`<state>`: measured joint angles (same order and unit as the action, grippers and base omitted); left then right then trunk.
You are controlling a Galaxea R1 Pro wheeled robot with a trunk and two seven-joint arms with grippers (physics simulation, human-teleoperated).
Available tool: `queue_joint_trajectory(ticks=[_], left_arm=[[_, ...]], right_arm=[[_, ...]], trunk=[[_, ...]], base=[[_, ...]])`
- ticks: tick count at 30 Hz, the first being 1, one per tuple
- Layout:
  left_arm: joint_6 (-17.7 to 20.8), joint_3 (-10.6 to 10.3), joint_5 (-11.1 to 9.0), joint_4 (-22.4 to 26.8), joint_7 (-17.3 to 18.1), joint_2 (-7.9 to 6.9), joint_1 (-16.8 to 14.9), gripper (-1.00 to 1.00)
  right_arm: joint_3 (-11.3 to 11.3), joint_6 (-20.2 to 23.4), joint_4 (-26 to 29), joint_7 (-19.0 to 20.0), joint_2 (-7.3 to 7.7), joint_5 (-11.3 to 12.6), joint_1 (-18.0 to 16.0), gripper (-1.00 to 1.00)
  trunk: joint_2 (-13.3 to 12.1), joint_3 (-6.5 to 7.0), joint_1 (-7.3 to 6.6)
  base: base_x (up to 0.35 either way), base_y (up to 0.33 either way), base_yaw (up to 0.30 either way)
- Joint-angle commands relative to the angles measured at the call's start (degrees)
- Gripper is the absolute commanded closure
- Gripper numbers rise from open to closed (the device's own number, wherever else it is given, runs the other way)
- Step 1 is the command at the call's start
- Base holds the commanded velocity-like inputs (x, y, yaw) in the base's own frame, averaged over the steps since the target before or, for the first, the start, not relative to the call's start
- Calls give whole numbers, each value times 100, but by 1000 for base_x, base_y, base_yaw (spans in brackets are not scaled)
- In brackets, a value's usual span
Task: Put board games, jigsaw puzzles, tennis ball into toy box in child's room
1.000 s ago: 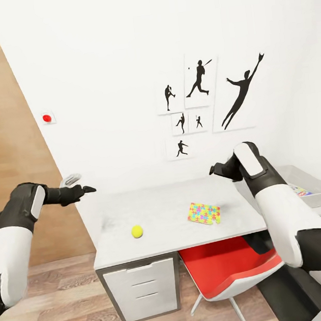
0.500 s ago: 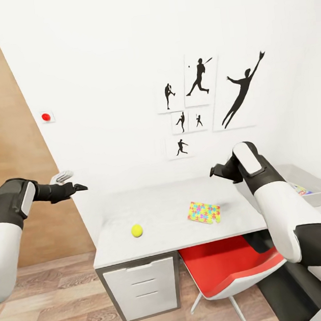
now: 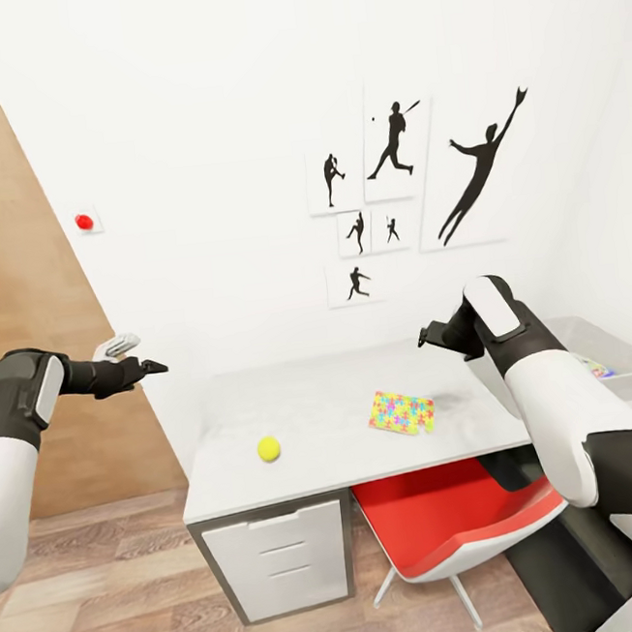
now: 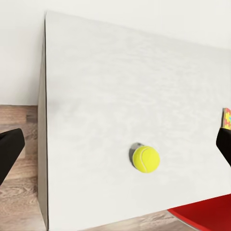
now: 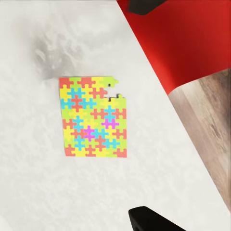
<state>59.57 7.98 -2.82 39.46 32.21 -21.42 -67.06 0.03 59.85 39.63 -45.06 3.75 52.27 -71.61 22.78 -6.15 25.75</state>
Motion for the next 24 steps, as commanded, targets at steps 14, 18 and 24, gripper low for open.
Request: queue_joint_trajectory(ticks=[14, 18, 24], left_arm=[[43, -90, -26, 2, -4, -196, -32, -100], [43, -107, -26, 2, -4, -203, -34, -100], [43, -117, -26, 2, -4, -207, -35, -100]], right_arm=[[-55, 15, -112, -39, -7, 60, -37, -100], [-55, 15, -113, -38, -7, 63, -37, -100], [-56, 15, -113, -38, -11, 64, -37, -100]], trunk=[[14, -147, 3], [14, -185, 3], [14, -242, 3]], base=[[0, 0, 0], [0, 0, 0], [35, 13, 0]])
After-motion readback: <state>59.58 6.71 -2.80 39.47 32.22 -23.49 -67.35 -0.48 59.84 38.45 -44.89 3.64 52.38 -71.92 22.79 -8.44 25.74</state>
